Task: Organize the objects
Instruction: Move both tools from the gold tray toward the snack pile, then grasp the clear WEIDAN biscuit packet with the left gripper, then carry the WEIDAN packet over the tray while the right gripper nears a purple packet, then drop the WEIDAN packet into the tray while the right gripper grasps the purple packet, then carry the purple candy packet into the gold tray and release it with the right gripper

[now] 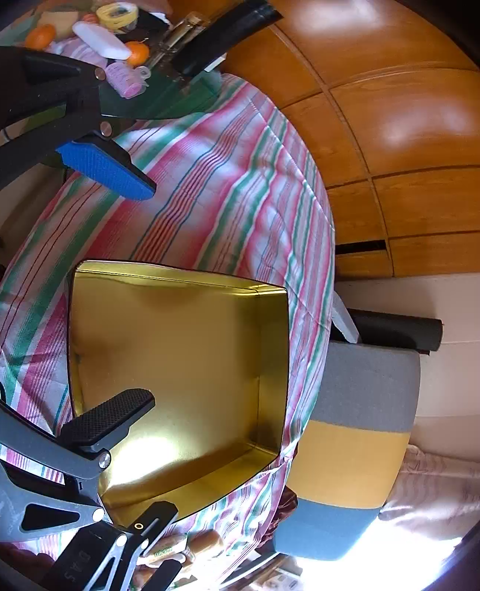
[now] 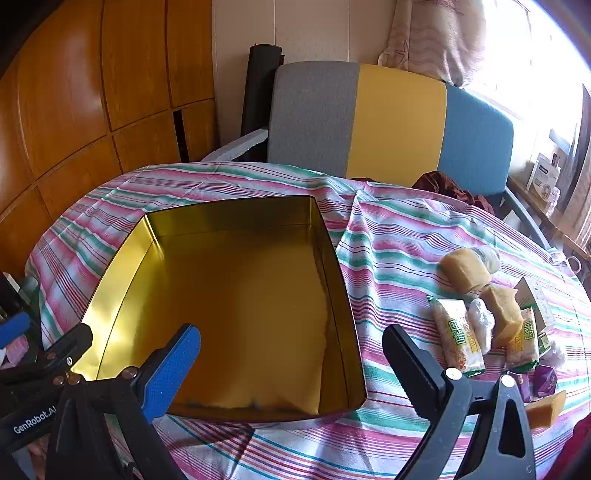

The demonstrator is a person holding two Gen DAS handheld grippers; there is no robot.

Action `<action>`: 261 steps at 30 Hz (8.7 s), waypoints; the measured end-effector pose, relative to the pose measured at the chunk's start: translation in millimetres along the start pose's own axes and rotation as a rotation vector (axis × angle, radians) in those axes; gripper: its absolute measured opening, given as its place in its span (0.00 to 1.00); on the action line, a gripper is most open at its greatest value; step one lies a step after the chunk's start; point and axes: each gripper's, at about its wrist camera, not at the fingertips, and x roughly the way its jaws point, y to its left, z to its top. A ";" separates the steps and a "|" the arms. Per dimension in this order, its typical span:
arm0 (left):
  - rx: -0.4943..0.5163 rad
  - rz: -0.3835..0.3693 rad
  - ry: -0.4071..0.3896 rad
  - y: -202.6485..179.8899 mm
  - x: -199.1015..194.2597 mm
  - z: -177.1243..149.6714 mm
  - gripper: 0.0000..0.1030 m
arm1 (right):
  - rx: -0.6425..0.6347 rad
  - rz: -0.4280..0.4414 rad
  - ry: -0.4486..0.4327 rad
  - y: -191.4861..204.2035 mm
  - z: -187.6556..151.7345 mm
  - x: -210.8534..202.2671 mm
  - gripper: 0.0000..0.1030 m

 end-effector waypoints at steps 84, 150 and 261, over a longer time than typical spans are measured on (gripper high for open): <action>0.535 -0.520 0.382 -372.3 91.2 5.0 0.70 | 0.743 -0.174 -0.176 -363.2 -51.7 -64.0 0.98; 0.157 -0.524 0.059 -67.4 22.9 46.3 0.37 | 1.008 -0.103 0.430 -311.2 -69.5 27.2 0.73; -0.105 -0.311 0.094 39.2 40.2 30.4 0.58 | 0.631 -0.113 0.409 -250.1 -55.2 58.2 0.47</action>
